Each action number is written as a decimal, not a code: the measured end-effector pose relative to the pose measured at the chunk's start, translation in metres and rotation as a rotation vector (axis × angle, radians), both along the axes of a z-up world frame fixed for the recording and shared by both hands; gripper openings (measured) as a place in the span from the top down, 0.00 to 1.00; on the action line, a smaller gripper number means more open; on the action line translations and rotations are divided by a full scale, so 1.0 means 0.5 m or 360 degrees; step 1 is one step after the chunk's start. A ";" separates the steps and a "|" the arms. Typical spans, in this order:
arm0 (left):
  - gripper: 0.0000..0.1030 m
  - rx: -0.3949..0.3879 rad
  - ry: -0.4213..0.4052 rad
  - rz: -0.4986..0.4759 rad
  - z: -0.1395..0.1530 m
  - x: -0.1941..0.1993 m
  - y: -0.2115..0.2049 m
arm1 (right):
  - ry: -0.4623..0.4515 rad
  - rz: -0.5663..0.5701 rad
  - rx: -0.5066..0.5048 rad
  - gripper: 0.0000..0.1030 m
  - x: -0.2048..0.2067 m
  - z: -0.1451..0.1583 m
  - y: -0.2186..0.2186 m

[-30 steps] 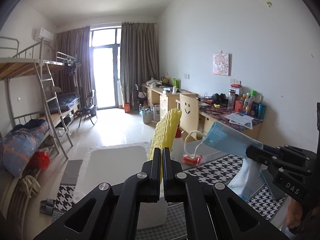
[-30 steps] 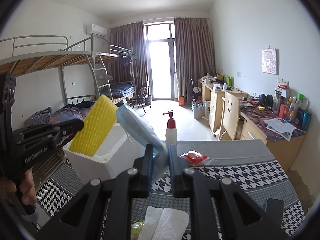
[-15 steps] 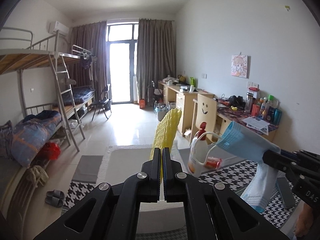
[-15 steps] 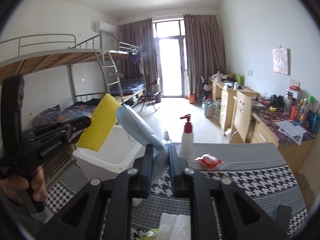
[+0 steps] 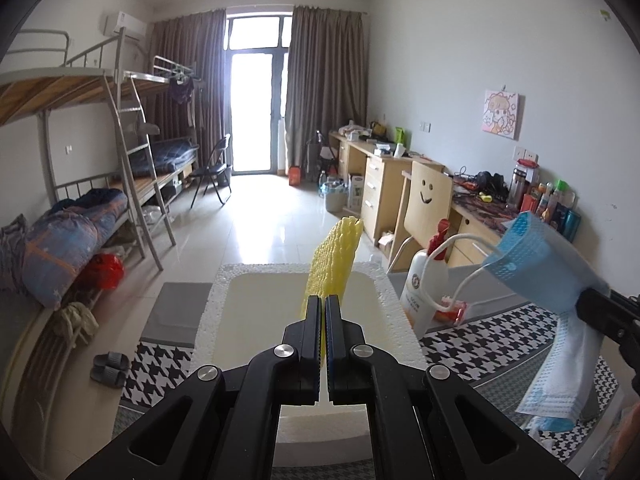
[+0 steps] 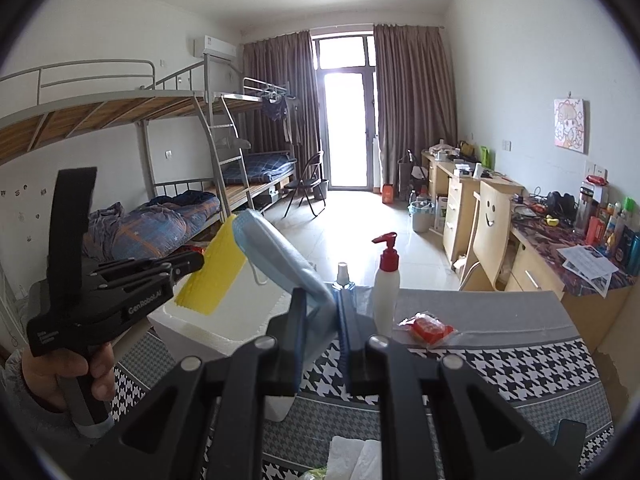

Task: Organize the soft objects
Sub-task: 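Carry the yellow sponge with the left gripper over the white foam box, then open the left gripper to drop the sponge into the foam box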

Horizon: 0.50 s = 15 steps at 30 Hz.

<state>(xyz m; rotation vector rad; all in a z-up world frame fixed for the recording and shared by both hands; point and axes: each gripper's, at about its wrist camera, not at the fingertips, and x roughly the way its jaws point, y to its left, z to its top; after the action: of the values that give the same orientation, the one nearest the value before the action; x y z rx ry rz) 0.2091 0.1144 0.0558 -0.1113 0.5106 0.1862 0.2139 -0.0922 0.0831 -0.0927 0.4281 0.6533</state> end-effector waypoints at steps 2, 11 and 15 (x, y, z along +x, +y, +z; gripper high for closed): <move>0.98 0.0010 0.0018 0.0020 -0.006 0.008 0.005 | 0.0000 -0.0008 -0.0008 0.82 0.001 0.001 0.002; 0.20 0.0026 0.0030 0.0122 -0.022 0.009 0.023 | -0.0015 -0.0028 -0.0035 0.82 0.001 0.006 0.010; 0.14 0.0038 0.0000 0.0151 -0.013 -0.004 0.029 | -0.0018 -0.0033 -0.0040 0.82 0.002 0.009 0.018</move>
<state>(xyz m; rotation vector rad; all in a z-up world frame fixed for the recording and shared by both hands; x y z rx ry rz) 0.2073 0.1288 0.0492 -0.1125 0.5034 0.2848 0.2148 -0.0833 0.0876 -0.1160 0.4257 0.6267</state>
